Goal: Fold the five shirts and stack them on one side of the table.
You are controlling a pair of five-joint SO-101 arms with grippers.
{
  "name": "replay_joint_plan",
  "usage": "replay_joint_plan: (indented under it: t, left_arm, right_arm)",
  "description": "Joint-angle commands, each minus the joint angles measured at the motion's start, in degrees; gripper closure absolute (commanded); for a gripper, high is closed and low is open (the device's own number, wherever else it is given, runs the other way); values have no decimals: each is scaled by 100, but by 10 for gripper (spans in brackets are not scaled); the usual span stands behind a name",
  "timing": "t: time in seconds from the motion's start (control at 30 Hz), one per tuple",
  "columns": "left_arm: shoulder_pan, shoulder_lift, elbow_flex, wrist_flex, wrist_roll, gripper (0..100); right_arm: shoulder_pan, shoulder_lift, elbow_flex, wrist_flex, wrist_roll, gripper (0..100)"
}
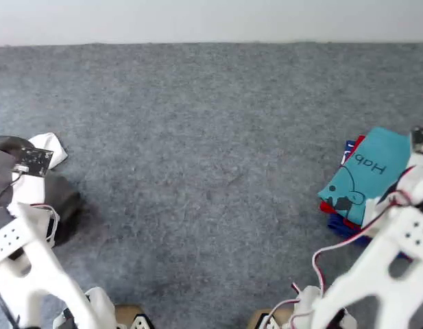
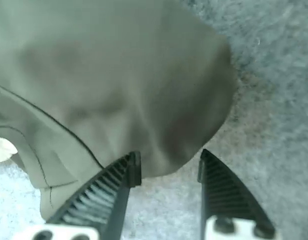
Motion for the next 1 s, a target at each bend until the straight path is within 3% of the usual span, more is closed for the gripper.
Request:
replay_joint_plan:
  t: [0.0, 0.2, 0.4, 0.43, 0.53, 0.77, 0.97]
  left_arm:
    - [35, 712, -233, -211, 132, 806]
    - [62, 2075, -998, -246, 299, 814]
    - [123, 2708, -1701, -246, 598, 993]
    - [167, 2708, -1789, -237, 607, 986]
    - [264, 2497, -2123, -44, 747, 988]
    - [914, 1029, -3363, 905, 2004, 988]
    - [1837, -123, -4013, 870, 2576, 988]
  right_arm:
    - [-75, -523, 167, 233, -44, 949]
    - [-75, -875, 369, 233, -44, 949]
    - [-66, -945, 369, 233, -44, 949]
    - [-66, -945, 369, 233, -44, 949]
    - [-66, -945, 369, 233, -44, 949]
    - [-66, -945, 369, 233, -44, 949]
    - [-66, -954, 360, 233, -44, 949]
